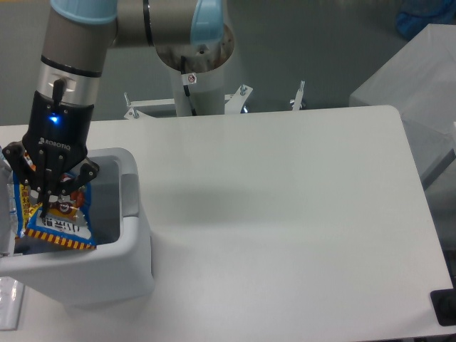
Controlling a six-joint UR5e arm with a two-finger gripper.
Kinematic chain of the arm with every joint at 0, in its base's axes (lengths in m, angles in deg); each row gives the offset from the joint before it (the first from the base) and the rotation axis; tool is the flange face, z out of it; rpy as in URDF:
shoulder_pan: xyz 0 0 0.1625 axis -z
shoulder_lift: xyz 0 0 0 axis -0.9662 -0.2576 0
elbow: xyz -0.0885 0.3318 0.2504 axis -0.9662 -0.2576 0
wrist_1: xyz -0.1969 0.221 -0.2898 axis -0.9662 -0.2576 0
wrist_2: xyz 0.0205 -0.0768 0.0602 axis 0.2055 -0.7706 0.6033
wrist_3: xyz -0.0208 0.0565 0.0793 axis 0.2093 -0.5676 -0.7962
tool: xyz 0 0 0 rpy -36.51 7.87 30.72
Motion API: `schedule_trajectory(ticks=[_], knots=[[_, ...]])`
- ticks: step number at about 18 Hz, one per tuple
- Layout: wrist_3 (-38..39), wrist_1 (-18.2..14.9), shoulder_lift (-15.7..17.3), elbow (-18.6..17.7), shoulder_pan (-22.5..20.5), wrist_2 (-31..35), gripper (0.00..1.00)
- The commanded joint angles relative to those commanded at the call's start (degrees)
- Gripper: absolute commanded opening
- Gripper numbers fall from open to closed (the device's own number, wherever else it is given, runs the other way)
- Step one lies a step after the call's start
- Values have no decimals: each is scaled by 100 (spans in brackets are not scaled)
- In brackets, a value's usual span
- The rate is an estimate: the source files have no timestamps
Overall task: Place the trash in the trash can
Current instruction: 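Lower the wrapper into the bin and open the gripper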
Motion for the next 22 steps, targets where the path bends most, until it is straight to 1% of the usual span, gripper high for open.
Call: schedule_trajectory(ticks=[6,8,9,10,12,13,14,15,16,17,19,22], knots=[[-26,0,-26,-141,0,0,4],[-26,0,-26,-193,0,0,7],[-61,0,-26,-228,0,0,14],[-79,0,-35,-220,0,0,28],[-35,0,-35,-194,0,0,29],[-35,0,-18,-194,0,0,34],[-70,0,0,-167,-9,9,50],[-79,0,0,-132,-9,9,64],[-70,0,26,-115,-9,9,80],[-62,0,44,-114,-17,17,100],[-26,0,131,-106,-18,9,100],[-35,0,158,-18,-61,9,100]])
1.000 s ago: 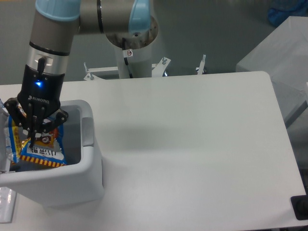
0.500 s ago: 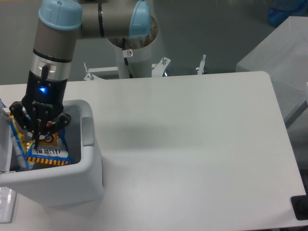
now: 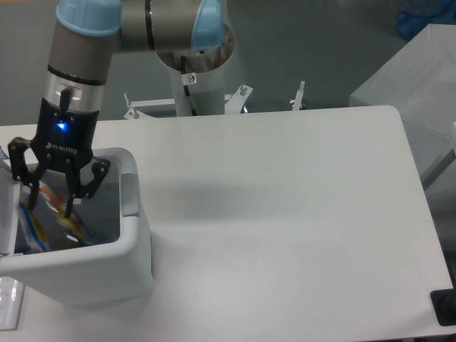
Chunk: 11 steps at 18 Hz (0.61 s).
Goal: Place the trash in the trash can
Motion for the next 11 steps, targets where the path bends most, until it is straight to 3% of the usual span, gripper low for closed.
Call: schedule_trajectory(ticks=[4,11], knots=[[-61,0,131,9,-236,0,100],[-1087,-17,281,281,-1748,298,100]])
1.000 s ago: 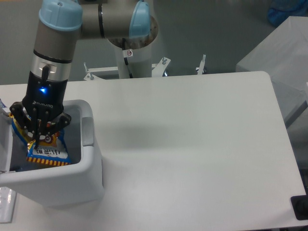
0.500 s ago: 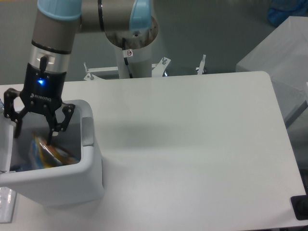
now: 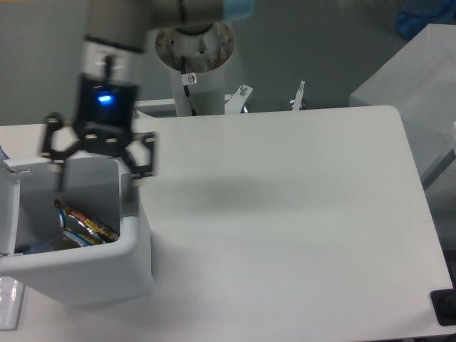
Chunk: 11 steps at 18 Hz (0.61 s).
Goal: Place the trash in the trash can
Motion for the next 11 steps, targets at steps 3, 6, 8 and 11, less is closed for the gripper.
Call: schedule_trajectory(ticks=[3,6,8,11], knots=[[-1010,-52,17,-52,-300,309,100],[-2021,-385,228,-202,-458,423,100],[-2313,-623,386,-281,-642,432,100],[-2717,-791,667,-473,-932,423,100]])
